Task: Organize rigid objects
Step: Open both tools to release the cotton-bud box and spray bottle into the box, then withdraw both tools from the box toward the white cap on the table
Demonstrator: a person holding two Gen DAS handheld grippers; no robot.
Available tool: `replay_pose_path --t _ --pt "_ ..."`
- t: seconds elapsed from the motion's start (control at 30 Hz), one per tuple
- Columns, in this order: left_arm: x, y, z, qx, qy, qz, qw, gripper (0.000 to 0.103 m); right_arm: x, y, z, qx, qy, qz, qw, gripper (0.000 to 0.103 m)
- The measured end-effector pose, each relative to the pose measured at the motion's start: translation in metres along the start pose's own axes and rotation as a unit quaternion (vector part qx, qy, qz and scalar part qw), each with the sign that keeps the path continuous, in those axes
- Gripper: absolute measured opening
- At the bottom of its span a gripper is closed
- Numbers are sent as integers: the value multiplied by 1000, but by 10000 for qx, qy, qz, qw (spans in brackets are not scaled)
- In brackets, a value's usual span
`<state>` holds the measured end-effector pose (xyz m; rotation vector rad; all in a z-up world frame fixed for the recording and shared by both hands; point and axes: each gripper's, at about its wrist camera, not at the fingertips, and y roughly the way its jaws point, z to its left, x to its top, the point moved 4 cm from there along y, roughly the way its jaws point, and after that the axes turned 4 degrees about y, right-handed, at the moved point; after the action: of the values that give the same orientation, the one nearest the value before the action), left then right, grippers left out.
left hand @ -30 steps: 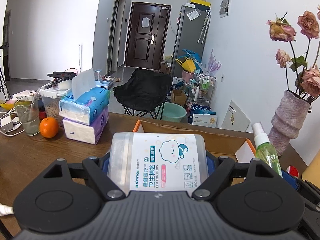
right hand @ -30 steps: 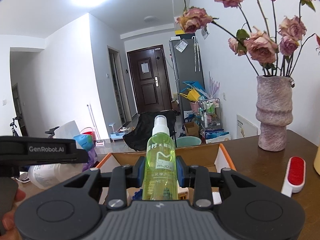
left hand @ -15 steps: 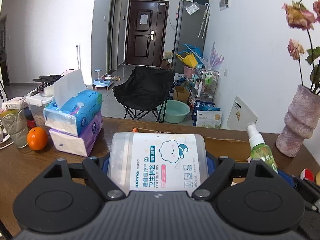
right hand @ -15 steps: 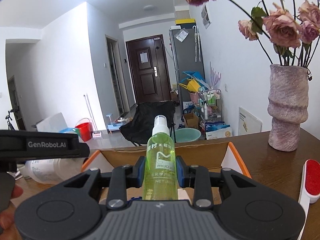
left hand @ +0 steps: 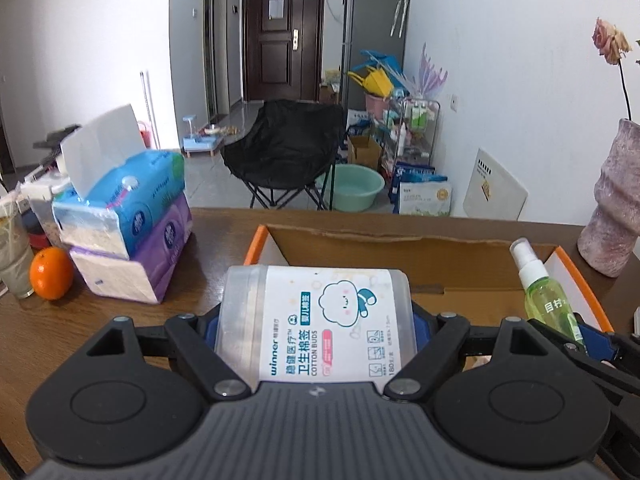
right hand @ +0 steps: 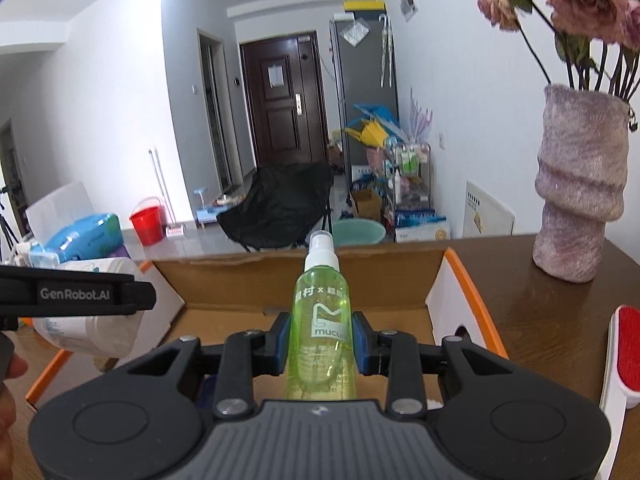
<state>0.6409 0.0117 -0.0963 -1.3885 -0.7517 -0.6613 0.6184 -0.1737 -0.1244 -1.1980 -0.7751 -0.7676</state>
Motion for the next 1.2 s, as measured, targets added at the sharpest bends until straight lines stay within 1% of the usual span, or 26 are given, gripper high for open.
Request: replay_pose_path --t 0.07,0.1,0.13,0.17,0.2,0.23,0.33,0.43,0.63,0.77,0.93,1.2 --pt "-1 2 1 9 1 18 10000 88 -1 1 -1 -78 -40 60 9999 33" --pt "-1 2 2 40 -2 27 10000 98 -1 1 -1 -124 -69 81 9999 47" --pt "-2 2 4 72 -25 19 10000 103 -1 0 -1 -164 -79 94 9998 71" --pt "-1 1 6 98 -55 -1 9999 103 0 -1 0 -209 -94 61 9997 82" --pt "-1 1 7 98 -69 12 9999 103 0 -3 0 -258 -125 6 9996 96" --pt "-1 1 9 101 -97 8 9999 103 1 -4 1 -298 -165 -37 9994 98" --pt "0 1 14 151 -154 9 9998 103 2 -6 1 -293 -146 -31 9995 103" --pt "1 0 15 159 -176 16 9997 103 4 -5 -1 -348 -159 -12 9993 103" --pt "2 -6 13 115 -148 -64 9998 103 7 -9 0 -300 -166 20 9994 103" --pt "4 -17 12 67 -151 -180 9997 103 8 -16 2 -287 -228 -14 9993 103" --pt "1 -33 9 102 -114 -298 9994 103 10 -30 3 -252 -250 -134 9993 103" --pt "-6 -63 12 58 -200 -450 9988 103 9 -57 3 -181 -348 -276 9988 103"
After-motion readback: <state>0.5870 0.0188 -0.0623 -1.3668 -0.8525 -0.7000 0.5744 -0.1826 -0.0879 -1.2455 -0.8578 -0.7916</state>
